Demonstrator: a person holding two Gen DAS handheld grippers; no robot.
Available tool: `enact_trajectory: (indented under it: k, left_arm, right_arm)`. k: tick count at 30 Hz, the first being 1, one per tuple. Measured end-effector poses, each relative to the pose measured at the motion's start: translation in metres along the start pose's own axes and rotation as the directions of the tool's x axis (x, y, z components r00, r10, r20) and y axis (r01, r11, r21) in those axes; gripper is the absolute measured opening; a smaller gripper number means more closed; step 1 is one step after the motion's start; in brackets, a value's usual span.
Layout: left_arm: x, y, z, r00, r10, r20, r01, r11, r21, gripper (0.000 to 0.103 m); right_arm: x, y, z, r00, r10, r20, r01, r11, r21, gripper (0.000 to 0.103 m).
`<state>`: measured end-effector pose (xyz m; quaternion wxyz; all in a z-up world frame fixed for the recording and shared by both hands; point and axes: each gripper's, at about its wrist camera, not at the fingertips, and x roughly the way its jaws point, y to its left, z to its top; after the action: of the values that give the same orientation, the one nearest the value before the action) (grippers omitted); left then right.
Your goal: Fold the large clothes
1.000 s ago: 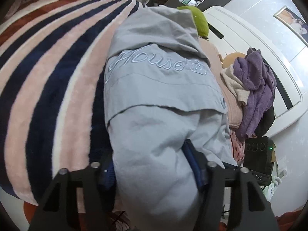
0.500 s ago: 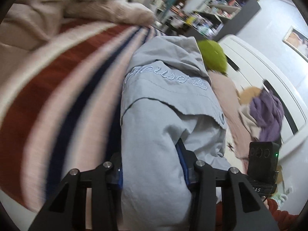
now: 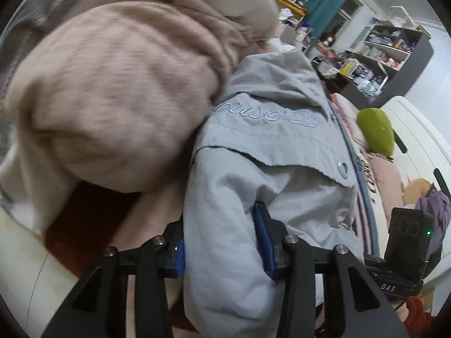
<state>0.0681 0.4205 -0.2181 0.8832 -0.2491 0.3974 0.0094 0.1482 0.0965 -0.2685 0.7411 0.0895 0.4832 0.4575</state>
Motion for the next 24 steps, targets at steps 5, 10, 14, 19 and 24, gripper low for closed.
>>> enact_trajectory:
  k: [5,10,14,19,24]
  left_arm:
    - [-0.011,-0.009,-0.005,0.996,0.085,0.006,-0.085,0.995,0.046,0.062]
    - [-0.03,-0.018,-0.011,0.989,0.147,0.006,-0.147,0.987,0.068,0.071]
    - [-0.055,-0.034,-0.023,0.977,0.208,0.033,-0.21,0.975,0.077,0.081]
    - [-0.08,-0.069,-0.029,0.97,0.229,0.081,-0.238,0.963,0.126,0.082]
    - [-0.099,-0.128,-0.043,0.973,0.198,0.121,-0.22,0.953,0.206,0.082]
  right_arm:
    - [-0.005,-0.003,0.0,0.999,0.024,-0.021,-0.024,1.0,-0.01,0.024]
    - [-0.015,0.007,-0.001,0.999,0.014,-0.044,-0.015,0.999,-0.038,0.032]
    - [-0.036,0.024,-0.01,0.999,-0.043,-0.029,0.039,0.988,-0.148,0.041]
    - [-0.071,0.031,-0.027,0.997,-0.075,0.029,0.08,0.975,-0.209,0.05]
    - [-0.124,0.022,-0.047,0.991,-0.088,0.104,0.107,0.974,-0.198,0.056]
